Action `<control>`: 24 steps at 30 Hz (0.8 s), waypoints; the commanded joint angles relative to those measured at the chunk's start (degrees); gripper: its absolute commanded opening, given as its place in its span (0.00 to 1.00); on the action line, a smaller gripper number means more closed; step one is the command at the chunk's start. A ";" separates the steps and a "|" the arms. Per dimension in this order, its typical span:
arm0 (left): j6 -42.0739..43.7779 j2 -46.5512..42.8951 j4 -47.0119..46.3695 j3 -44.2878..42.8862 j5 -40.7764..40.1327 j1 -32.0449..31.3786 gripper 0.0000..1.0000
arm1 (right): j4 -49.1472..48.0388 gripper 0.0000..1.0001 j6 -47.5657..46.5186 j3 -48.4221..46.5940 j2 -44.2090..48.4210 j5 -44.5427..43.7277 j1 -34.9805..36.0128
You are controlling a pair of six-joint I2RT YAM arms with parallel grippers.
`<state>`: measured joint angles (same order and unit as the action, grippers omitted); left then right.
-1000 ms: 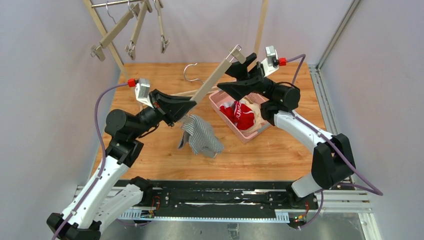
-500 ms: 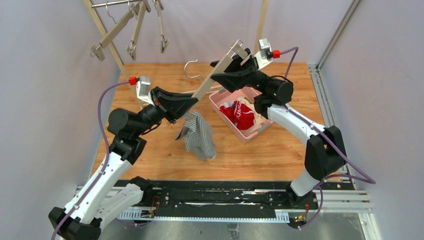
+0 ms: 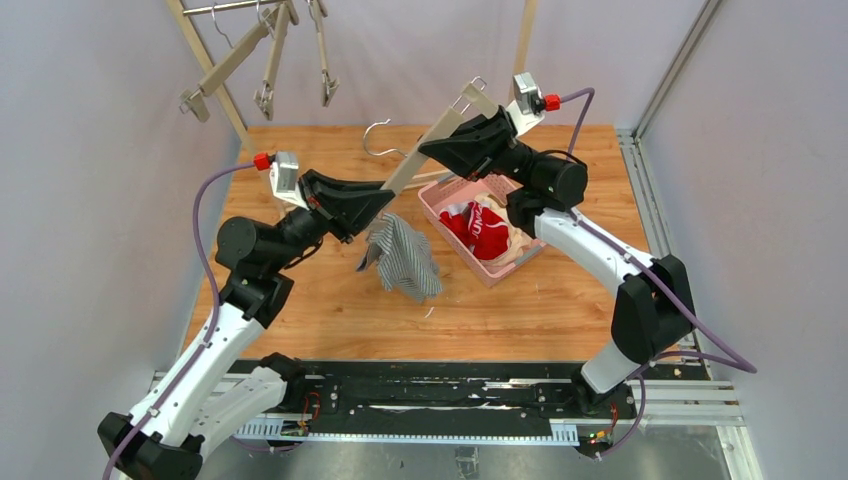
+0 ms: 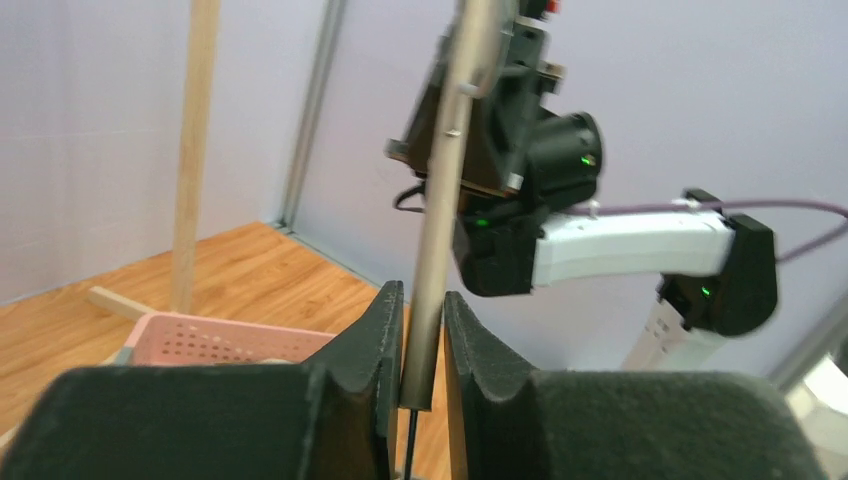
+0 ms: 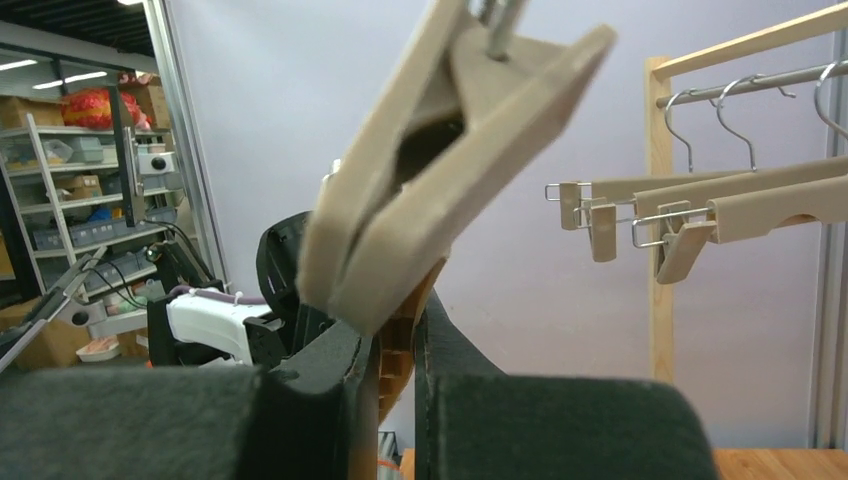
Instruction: Remove the underwear clipped to the hanger
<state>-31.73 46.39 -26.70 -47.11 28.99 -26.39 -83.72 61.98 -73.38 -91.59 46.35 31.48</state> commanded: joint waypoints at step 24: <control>14.14 -6.53 12.49 2.41 5.10 -0.68 0.49 | -1.65 0.01 -3.71 -0.93 4.00 1.77 0.53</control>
<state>-21.43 41.91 -19.14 -45.82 32.80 -26.46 -83.07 59.96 -73.34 -90.11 50.00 31.90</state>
